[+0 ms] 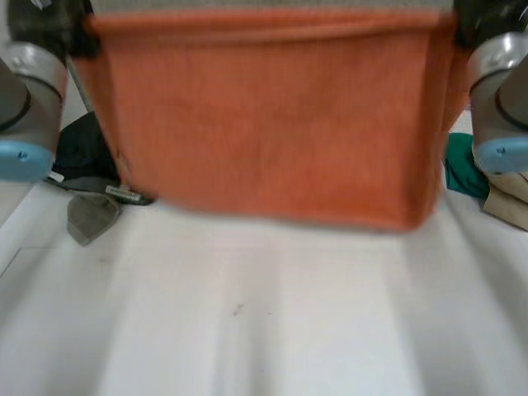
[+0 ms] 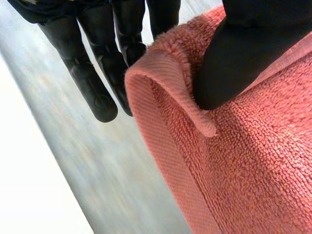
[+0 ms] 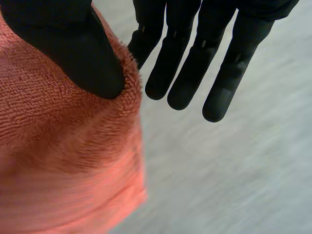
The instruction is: Fold the laundry.
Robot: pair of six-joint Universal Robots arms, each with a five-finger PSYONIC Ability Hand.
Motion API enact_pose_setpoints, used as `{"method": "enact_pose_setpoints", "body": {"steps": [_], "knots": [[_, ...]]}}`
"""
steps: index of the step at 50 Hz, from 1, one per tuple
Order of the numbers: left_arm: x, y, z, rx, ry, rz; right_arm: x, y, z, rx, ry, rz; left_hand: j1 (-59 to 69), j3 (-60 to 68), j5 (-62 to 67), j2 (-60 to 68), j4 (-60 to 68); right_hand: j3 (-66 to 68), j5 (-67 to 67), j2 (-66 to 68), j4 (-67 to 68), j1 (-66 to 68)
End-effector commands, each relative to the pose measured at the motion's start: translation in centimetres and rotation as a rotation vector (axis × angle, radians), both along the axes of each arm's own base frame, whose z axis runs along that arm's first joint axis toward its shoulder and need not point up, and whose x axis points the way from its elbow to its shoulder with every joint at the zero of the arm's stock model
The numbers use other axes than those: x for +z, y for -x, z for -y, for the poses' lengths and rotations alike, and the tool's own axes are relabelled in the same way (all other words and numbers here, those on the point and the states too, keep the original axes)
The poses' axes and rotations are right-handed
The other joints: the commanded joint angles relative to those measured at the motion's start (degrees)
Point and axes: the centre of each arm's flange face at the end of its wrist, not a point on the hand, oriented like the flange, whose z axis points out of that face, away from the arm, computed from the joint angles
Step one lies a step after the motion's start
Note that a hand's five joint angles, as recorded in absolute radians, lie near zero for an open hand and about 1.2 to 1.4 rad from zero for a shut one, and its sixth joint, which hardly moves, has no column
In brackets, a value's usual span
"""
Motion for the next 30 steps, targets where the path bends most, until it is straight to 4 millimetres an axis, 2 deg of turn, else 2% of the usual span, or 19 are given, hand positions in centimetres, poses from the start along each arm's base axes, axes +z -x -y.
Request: {"method": "enact_pose_setpoints", "body": {"steps": [1,4,7,8,11,12,15,16,19,20,23,24,28,30], "knots": [[5.0,0.0,-1.1,-0.066,0.209,-0.179,6.3,0.0,-1.5,0.094,0.302,0.117,14.8,11.53,13.16,11.25,11.03,11.64,12.12,12.28,11.31,15.7],[4.4,0.3,-2.0,-0.107,0.175,-0.175,6.3,0.0,-2.0,0.113,0.283,0.099,14.8,11.53,13.16,11.25,11.03,11.64,12.12,12.28,11.31,15.7],[3.1,0.1,-2.8,-0.103,0.122,-0.154,4.9,0.2,-2.2,0.119,0.206,0.077,14.8,11.53,13.16,11.25,11.03,11.64,12.12,12.28,11.31,15.7],[1.9,-0.3,-3.1,-0.084,0.085,-0.141,4.4,0.3,-2.2,0.119,0.18,0.071,14.8,11.53,13.16,11.25,11.03,11.64,12.12,12.28,11.31,15.7],[-0.2,-0.9,-3.4,-0.049,0.023,-0.11,1.4,0.5,-2.4,0.117,0.056,0.042,14.8,11.53,13.16,11.25,11.03,11.64,12.12,12.28,11.31,15.7],[-2.0,-1.1,-3.8,-0.03,-0.029,-0.082,-0.5,0.6,-2.7,0.125,-0.02,0.025,14.8,11.53,13.16,11.25,11.03,11.64,12.12,12.28,11.31,15.7],[-5.3,-1.3,-4.6,-0.014,-0.116,-0.027,-3.8,0.6,-3.3,0.146,-0.145,-0.008,14.8,11.53,13.16,11.25,11.03,11.64,12.12,12.28,11.31,15.7],[-7.6,-1.3,-5.3,-0.008,-0.183,0.021,-6.2,0.6,-3.8,0.16,-0.229,-0.03,14.8,11.53,13.16,11.25,11.03,11.64,12.12,12.28,11.31,15.7],[-11.0,-1.4,-6.3,-0.005,-0.262,0.098,-9.8,0.7,-5.0,0.185,-0.355,-0.059,14.8,11.53,13.16,11.25,11.03,11.64,12.12,12.28,11.31,15.7],[-13.1,-1.6,-6.7,-0.006,-0.3,0.147,-12.0,0.7,-5.7,0.201,-0.422,-0.079,14.8,11.53,13.16,11.25,11.03,11.64,12.12,12.28,11.31,15.7],[-15.8,-2.0,-7.1,0.001,-0.342,0.207,-15.1,0.8,-6.8,0.214,-0.512,-0.104,14.8,11.53,13.16,11.25,11.03,11.64,12.12,12.28,11.31,15.7],[-17.3,-2.3,-7.4,0.004,-0.37,0.237,-16.8,0.8,-7.4,0.216,-0.56,-0.124,14.8,11.53,13.16,11.25,11.03,11.64,12.12,12.28,11.31,15.7],[-20.1,-2.9,-8.0,0.009,-0.427,0.298,-19.5,0.9,-8.1,0.205,-0.634,-0.165,14.8,11.53,13.16,11.25,11.03,11.64,12.12,12.28,11.31,15.7],[-20.6,-3.1,-8.4,0.009,-0.443,0.32,-20.0,1.0,-8.3,0.199,-0.648,-0.172,14.8,11.53,13.16,11.25,11.03,11.64,12.12,12.28,11.31,15.7]]}}
